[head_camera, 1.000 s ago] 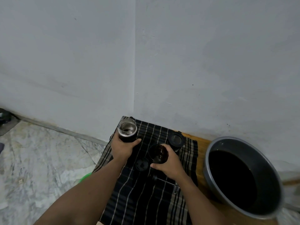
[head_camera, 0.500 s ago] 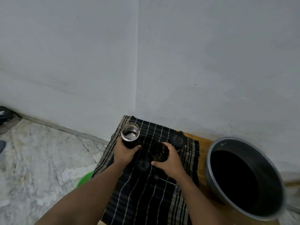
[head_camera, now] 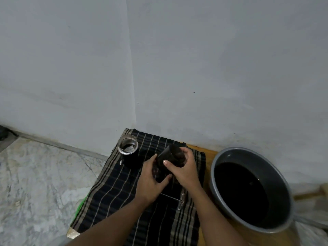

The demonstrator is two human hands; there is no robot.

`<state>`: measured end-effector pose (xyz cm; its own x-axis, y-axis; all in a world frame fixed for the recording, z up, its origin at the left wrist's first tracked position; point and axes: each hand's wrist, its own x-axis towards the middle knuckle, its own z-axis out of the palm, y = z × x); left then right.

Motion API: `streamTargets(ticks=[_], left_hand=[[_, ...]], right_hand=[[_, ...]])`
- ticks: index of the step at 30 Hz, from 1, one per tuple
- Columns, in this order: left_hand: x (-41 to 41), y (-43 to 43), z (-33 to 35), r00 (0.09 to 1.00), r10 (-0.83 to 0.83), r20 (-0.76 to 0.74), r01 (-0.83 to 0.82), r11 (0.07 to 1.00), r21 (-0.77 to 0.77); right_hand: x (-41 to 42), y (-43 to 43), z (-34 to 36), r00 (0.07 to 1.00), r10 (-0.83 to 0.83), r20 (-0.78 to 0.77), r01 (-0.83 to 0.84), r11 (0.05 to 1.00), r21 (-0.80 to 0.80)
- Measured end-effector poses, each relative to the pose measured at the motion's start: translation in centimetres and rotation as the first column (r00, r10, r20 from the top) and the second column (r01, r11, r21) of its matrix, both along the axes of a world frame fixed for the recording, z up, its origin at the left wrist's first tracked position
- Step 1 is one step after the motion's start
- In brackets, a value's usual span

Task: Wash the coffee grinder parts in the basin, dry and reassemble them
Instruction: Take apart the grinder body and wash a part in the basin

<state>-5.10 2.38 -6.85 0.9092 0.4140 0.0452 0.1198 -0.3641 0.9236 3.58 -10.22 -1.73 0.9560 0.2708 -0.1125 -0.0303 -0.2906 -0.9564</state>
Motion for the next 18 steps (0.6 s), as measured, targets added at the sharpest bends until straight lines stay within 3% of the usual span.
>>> streamTargets(ticks=[5,10,13,15,18], left_hand=[[5.6,-7.1,3.5,0.989,-0.134,0.066,0.135,0.991,-0.013],[10.3,-14.7,4.4,0.939,-0.341,-0.049,0.337,0.881,0.333],[12.1,-17.6,4.0,0.867,-0.418,-0.271,0.498,0.726,0.475],[13.0,-19.0,3.8,0.796,-0.420,-0.436,0.606,0.547,0.577],[14.1,-21.1,2.8,0.721,-0.370,-0.586,0.690,0.295,0.661]], right_hand=[[1.7,-7.5,1.8,0.962,-0.262,0.073,0.251,0.959,0.132],[3.2,-15.8,0.6,0.927,-0.364,-0.084,0.367,0.930,0.018],[4.1,-20.1,-1.1,0.862,-0.322,-0.392,0.351,0.936,0.003],[4.4,-22.3,-1.5,0.774,-0.305,-0.555,0.355,0.935,-0.018],[5.3,-25.0,-2.4,0.680,-0.462,-0.569,0.525,0.849,-0.062]])
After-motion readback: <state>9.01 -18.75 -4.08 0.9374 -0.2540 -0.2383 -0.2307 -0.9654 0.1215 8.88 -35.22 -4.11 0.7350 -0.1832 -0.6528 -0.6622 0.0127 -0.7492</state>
